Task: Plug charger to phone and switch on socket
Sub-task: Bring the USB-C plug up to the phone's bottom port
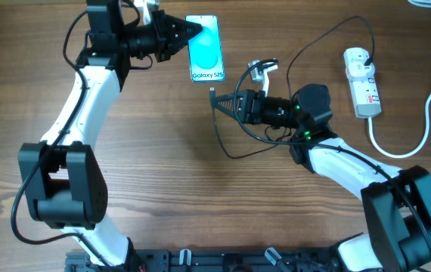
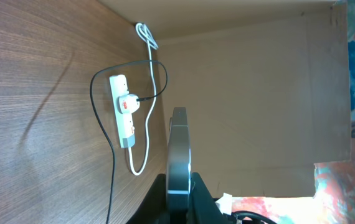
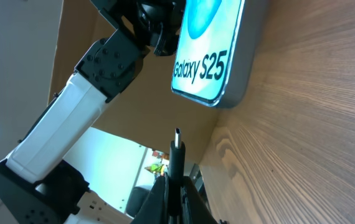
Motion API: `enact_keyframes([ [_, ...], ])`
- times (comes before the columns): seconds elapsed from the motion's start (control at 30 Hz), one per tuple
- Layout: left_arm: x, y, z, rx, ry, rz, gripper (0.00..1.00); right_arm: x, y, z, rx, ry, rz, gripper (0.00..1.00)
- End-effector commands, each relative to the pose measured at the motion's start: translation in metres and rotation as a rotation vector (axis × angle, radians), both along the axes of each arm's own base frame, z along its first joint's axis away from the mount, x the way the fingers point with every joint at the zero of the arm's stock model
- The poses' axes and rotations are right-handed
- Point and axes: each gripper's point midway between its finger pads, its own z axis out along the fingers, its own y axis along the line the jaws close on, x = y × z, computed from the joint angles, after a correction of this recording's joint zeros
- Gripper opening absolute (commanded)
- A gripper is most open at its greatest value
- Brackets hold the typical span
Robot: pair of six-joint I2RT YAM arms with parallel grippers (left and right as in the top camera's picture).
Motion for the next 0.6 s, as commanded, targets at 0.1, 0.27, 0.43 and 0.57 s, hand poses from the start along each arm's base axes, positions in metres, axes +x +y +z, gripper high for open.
enact_keyframes([
  [0.1, -0.0023, 0.0006, 0.0111, -0.014, -0.017, -0.012, 0.04, 0.0095, -0.0006, -0.003, 0.005, 0.013, -0.043, 0.04],
  [0.27, -0.0023, 0.0006, 0.0111, -0.014, -0.017, -0.012, 0.04, 0.0108, -0.0001, -0.0027, 0.007, 0.017, -0.052, 0.04],
  [0.43, -0.0023, 0.0006, 0.0111, -0.014, -0.017, -0.012, 0.04, 0.0087, 0.006, -0.0024, 0.01, 0.022, -0.055, 0.04],
  [0.57, -0.0023, 0.0006, 0.0111, -0.014, -0.017, -0.012, 0.04, 0.0101, 0.0067, -0.0046, 0.008, 0.025, -0.061, 0.04],
])
